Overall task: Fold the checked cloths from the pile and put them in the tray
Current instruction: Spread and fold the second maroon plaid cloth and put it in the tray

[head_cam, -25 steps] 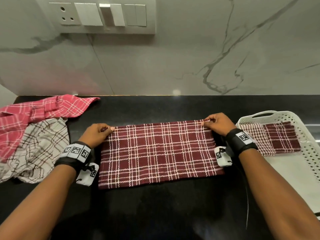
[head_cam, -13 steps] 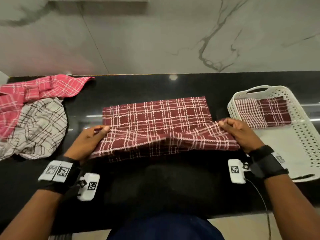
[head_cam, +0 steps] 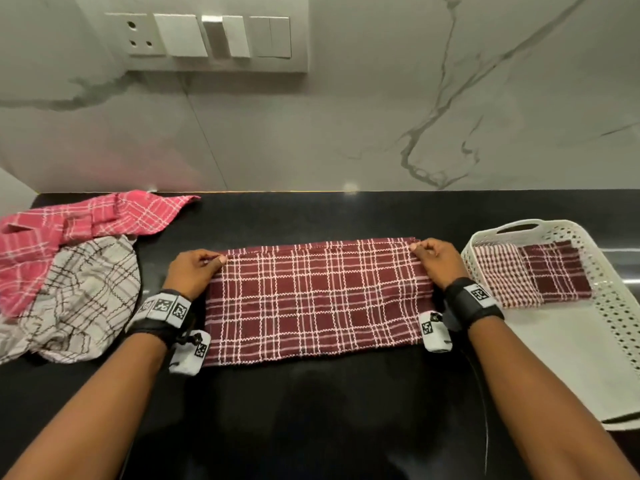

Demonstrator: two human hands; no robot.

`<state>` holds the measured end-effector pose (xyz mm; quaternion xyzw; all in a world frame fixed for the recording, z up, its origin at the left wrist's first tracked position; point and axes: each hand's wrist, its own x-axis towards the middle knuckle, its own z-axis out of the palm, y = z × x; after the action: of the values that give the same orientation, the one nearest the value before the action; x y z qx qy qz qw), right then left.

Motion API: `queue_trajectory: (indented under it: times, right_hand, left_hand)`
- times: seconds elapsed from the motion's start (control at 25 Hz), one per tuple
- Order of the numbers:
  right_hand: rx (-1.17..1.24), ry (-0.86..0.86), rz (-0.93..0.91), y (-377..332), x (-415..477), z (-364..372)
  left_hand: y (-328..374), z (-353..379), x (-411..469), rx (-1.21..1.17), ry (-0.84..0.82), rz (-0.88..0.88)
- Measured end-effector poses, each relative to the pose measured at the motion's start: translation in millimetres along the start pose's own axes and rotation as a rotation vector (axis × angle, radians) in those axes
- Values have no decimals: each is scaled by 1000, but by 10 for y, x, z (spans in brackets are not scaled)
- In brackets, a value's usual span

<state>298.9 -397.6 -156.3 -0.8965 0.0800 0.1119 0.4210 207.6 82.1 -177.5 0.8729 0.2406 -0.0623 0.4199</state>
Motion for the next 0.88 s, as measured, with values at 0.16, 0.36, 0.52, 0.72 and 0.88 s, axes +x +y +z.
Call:
queue_trajectory:
  times: [0.16, 0.36, 0.52, 0.72, 0.88]
  right_hand:
    - [-75, 25, -69, -39, 44, -29]
    - [-218, 49, -40, -126, 177, 13]
    - [-349, 84, 57, -225, 232, 72]
    - [-557, 143, -52, -465, -127, 103]
    - [-501, -254, -433, -849, -607, 807]
  left_hand:
    - [39, 3, -15, 78, 118, 22]
    - [126, 28, 61, 197, 143, 16]
    - [267, 66, 119, 313, 168, -64]
    - [495, 59, -239, 405, 365, 2]
    - [852, 652, -741, 404, -29, 389]
